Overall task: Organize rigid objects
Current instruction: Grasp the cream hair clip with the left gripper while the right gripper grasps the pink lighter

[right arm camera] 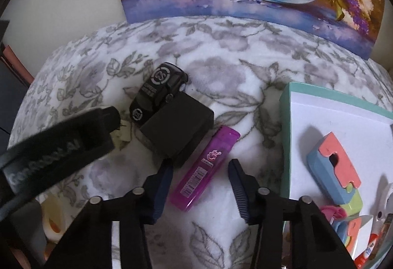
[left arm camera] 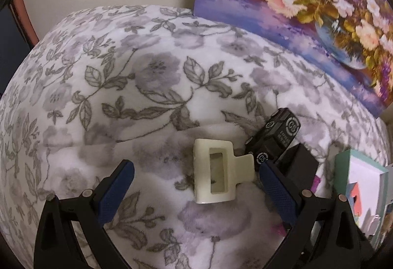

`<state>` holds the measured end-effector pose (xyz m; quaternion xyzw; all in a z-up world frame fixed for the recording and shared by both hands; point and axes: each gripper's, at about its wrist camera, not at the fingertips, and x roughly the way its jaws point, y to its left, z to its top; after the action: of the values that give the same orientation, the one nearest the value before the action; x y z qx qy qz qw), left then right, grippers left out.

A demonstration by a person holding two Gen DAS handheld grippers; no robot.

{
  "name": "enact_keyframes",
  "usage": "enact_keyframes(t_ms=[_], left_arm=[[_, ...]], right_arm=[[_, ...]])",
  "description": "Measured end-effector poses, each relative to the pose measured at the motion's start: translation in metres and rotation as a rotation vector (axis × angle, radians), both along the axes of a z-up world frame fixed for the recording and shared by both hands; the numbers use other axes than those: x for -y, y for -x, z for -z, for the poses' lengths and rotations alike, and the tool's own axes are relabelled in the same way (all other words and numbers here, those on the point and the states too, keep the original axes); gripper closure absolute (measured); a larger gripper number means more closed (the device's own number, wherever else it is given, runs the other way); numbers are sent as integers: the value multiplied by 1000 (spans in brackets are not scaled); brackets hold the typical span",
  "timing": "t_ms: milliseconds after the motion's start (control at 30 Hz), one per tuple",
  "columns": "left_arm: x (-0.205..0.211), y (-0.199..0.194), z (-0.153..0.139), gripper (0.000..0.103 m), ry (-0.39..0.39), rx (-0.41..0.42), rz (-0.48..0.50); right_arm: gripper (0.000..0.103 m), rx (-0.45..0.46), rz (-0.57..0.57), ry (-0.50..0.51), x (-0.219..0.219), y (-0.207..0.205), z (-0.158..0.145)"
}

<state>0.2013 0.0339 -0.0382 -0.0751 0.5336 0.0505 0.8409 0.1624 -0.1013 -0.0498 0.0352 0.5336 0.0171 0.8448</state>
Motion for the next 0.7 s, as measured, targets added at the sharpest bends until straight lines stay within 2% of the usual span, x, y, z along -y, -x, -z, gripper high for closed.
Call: enact_keyframes(t_ms=[100, 233, 267, 333, 567, 700], left_arm=[[1, -3, 5, 13, -7, -3, 4], [3, -4, 10, 36, 4, -8, 21], [4, -4, 10, 45, 11, -8, 29], [7, -3, 10, 55, 14, -8, 42], [12, 5, 8, 55, -4, -29, 55], [11, 14, 5, 55, -4, -54, 47]], right_arm=[[57, 7, 9, -4, 2, -1, 0], [59, 22, 6, 14, 2, -3, 1], [62, 26, 6, 21, 1, -3, 1], [65, 30, 7, 35, 0, -3, 1], [78, 38, 9, 44, 3, 2, 1], [81, 18, 20, 21, 5, 7, -1]])
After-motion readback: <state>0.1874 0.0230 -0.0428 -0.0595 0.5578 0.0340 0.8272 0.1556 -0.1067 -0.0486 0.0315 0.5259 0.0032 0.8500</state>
